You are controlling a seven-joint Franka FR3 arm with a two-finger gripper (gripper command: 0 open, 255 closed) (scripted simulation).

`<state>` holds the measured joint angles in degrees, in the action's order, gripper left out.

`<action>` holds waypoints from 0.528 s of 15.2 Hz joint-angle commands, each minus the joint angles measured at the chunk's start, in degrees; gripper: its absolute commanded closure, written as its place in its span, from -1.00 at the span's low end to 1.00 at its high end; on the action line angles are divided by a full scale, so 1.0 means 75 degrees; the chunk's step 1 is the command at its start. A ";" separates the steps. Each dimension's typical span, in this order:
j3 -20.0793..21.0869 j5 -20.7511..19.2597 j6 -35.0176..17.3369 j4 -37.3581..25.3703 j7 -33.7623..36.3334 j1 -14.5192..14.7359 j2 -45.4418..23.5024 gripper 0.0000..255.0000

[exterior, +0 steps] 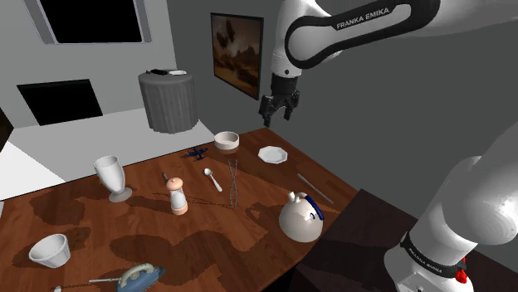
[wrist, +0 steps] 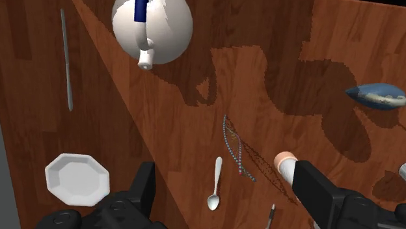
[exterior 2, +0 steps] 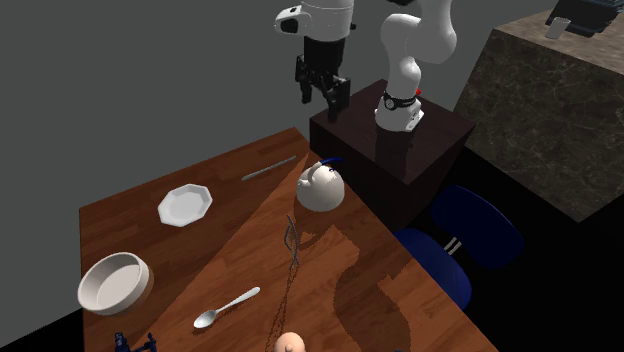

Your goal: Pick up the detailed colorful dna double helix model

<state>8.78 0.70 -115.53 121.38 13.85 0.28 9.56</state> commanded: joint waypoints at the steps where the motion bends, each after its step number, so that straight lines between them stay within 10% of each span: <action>1: 0.0061 -0.0065 -0.0175 -0.0269 0.0207 0.0003 -0.0570 -1.00; 8: 0.0181 -0.0373 -0.0431 -0.1713 0.0959 0.0155 -0.2721 -1.00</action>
<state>9.98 -1.57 -118.33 110.96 19.91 1.07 -7.47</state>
